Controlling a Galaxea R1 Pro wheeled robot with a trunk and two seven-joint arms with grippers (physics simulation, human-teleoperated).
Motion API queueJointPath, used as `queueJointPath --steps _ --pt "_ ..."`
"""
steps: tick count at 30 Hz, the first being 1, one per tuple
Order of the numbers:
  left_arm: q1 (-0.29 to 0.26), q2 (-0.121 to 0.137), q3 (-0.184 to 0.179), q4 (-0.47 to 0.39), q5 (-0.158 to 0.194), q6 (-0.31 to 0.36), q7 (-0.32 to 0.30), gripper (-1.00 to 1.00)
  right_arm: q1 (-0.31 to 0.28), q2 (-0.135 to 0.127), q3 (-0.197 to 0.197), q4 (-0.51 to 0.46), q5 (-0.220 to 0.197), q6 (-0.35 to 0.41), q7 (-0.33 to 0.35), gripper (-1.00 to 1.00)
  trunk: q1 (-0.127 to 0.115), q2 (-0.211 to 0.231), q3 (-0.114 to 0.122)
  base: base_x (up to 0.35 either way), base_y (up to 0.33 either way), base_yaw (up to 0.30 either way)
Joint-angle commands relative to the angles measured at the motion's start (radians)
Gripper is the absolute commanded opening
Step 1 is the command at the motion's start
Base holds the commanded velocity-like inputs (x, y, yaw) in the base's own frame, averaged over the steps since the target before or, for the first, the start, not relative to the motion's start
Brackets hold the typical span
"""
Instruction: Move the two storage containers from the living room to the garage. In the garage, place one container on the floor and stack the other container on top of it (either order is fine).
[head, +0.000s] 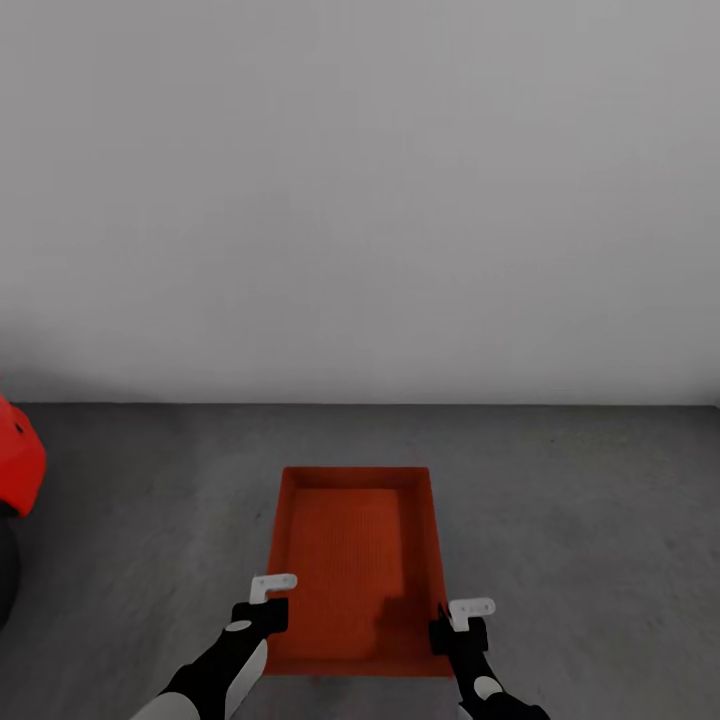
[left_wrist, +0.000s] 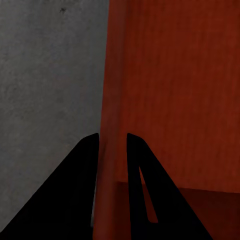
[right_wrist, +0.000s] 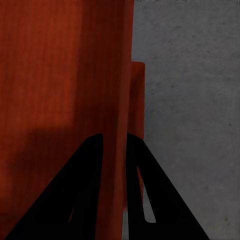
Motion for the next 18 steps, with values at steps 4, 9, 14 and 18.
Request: queueJointPath --steps 4,9,14,18 --pt "0.0 0.005 -0.01 0.018 0.01 0.006 0.016 -1.0 -0.001 -0.008 -0.014 -0.001 -0.011 -0.063 -0.058 -1.0 0.001 -0.001 -0.001 0.32 0.0 0.0" --pt "0.0 0.005 -0.01 0.018 0.01 0.005 0.016 -1.0 -0.001 -0.008 -0.014 -0.001 -0.011 -0.063 -0.059 -1.0 0.001 -0.001 -0.001 0.317 0.0 0.0" --pt "0.0 0.005 -0.01 0.018 0.01 0.006 0.016 -1.0 -0.001 -0.008 -0.014 -0.001 -0.011 -0.063 -0.058 -1.0 0.001 -0.001 -0.001 0.253 0.0 0.0" --pt "0.0 0.005 -0.01 0.018 0.01 0.005 0.016 -1.0 -0.001 -0.008 -0.014 -0.001 -0.011 -0.063 -0.059 -1.0 0.001 -0.001 -0.001 0.051 0.0 0.0"
